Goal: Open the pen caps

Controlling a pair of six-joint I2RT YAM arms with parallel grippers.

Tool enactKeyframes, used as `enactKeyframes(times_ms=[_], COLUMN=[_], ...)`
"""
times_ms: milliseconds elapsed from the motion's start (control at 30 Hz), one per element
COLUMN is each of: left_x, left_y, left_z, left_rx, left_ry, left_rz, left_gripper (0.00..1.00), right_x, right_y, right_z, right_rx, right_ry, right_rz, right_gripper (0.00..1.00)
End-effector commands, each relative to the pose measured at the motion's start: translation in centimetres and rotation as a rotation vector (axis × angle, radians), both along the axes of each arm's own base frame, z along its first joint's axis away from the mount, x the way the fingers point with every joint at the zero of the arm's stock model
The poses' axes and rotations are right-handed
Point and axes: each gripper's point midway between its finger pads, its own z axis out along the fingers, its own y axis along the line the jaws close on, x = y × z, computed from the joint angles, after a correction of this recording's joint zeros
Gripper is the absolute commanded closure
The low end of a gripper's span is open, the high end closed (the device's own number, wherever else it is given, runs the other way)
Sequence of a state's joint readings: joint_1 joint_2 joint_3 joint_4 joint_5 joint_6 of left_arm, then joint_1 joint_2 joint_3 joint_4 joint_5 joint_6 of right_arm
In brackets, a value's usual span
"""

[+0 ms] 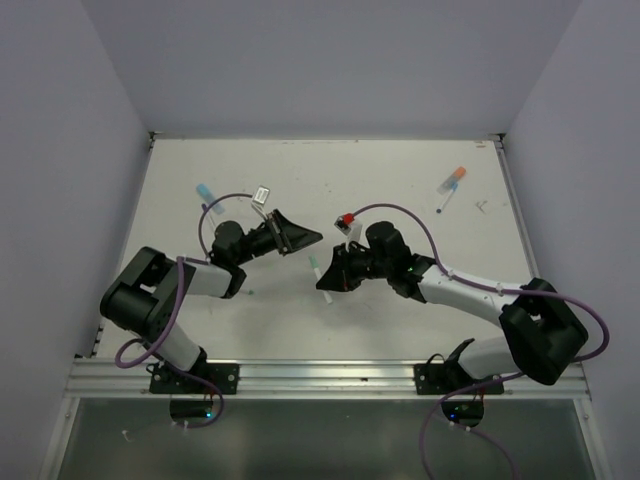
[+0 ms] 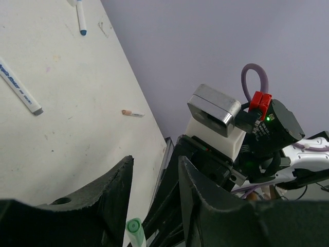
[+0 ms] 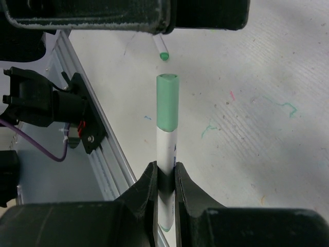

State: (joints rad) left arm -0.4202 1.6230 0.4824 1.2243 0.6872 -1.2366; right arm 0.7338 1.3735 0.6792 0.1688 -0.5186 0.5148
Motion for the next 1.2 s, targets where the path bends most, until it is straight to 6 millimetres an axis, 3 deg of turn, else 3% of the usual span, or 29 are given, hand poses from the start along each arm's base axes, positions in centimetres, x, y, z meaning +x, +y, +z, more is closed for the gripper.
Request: enactKeyframes(times_ms=[0,100,233,633,1167], left_x=[-0.7,-0.6,-0.8,-2.2,-2.5], left_y=[0.1,0.3,0.4,-0.4,-0.9], left_z=[0.8,0.2,-0.3,0.1,-0.5], left_rx=[0.01,0.049,0.085,0.057,0.048], left_ry=[-0.088,-0.08,-0.088,-0.099,-0.082], left_rz=[-0.006,0.011,0.016,-0.031,-0.057], left_gripper=[0.55,0.46,0.45,0.55,0.68], right_x=[0.5,0.5,1.1,2.9,4.2], right_y=[0.5,0.4,0.0,0.5,0.1], right_z=[2.0,2.5,3.3,3.7,3.1], right_rx=[0.052,0.06,0.059,0.068,0.092], right_ry=[-0.038,-0.045,-0.076,-0.072,-0.039], right_rz=[-0.006,-0.015,-0.052,-0.106,-0.152], right_gripper=[1.0,1.0,1.0,1.0,1.0])
